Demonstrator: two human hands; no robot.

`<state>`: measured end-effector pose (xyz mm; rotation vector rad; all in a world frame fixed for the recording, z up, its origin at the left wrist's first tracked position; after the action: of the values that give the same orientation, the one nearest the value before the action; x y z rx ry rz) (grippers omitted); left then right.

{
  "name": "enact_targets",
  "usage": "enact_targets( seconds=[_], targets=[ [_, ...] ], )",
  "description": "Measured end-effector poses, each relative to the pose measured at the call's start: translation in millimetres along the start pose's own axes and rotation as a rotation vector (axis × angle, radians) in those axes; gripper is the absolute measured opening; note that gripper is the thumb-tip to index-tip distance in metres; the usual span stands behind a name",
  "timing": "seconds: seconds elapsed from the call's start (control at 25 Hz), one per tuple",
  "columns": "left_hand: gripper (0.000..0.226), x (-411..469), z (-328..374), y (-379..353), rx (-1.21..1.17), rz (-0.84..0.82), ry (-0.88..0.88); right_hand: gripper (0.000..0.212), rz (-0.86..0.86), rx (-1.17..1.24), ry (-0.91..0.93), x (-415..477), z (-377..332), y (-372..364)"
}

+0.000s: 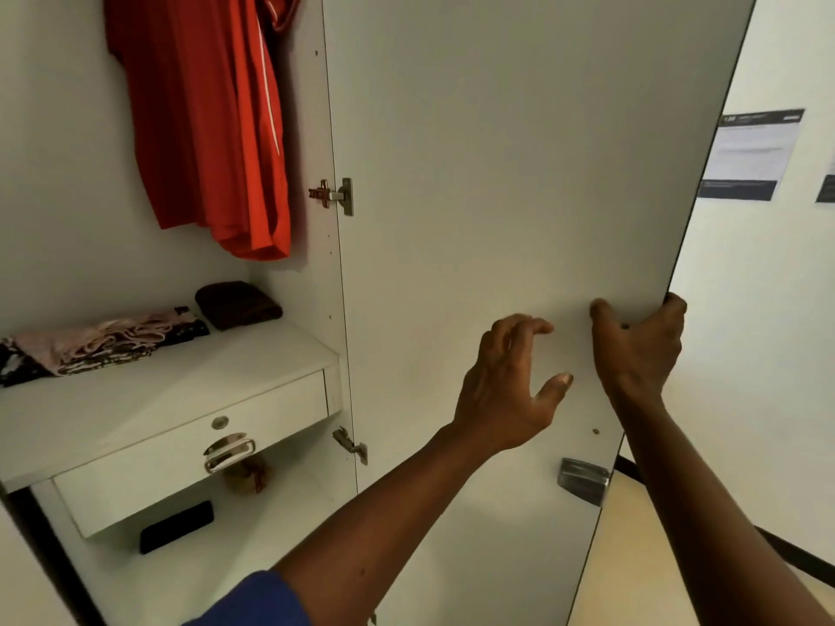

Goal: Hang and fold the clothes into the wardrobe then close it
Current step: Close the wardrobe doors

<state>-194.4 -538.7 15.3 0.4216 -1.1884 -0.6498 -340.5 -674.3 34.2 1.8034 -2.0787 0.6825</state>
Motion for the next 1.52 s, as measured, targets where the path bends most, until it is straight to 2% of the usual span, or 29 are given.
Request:
enact_targets(
  seconds=[0.12,0.24,0.36,0.48,0.56,0.72,0.84,0.96,1.08,1.24,1.4,1.52],
  targets=[
    [0.071,-29,17,13,-0.021,0.046,-0.012,0.066,-0.059,-0.021,0.040,-30,-16,14],
    [0.077,-66,26,39,-0.028,0.060,-0.033,0.050,-0.149,0.085,0.058,-77,-42,18],
    [0.085,-108,28,75,-0.047,0.116,-0.049,0.036,-0.285,0.143,0.215,-137,-91,5],
    [0.094,-153,4,130,-0.093,0.237,-0.002,0.033,-0.448,0.234,0.376,-206,-137,-23],
    [0.091,-178,-24,172,-0.057,0.289,0.040,0.033,-0.536,0.300,0.432,-253,-160,-49],
    [0.078,-218,-83,253,0.191,0.338,0.127,0.032,-0.657,0.452,0.438,-325,-192,-106],
    [0.088,-245,-128,308,0.526,0.408,0.232,0.029,-0.736,0.482,0.473,-362,-205,-152],
    [0.095,-269,-160,346,0.742,0.535,0.384,0.036,-0.775,0.452,0.645,-390,-212,-192],
    [0.095,-285,-180,371,0.922,0.646,0.522,0.051,-0.855,0.408,0.899,-417,-215,-237],
    [0.116,-296,-209,398,1.057,0.669,0.711,0.078,-0.938,0.348,1.138,-439,-201,-291],
    [0.132,-298,-253,417,1.075,0.644,0.909,0.087,-1.032,0.084,1.252,-460,-178,-350],
    [0.135,-289,-289,430,1.115,0.602,1.030,0.088,-1.077,-0.050,1.244,-475,-175,-393]
  ],
)
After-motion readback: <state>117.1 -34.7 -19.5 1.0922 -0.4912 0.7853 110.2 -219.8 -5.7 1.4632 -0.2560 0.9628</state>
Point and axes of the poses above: each hand's wrist, its own x-axis towards the middle knuckle, its own y-axis out of the back of the hand, z = x × y, the point moved 10 cm from there along x, towards the middle knuckle, and after that the axes turned 13 degrees about x, right-handed, at the moved point
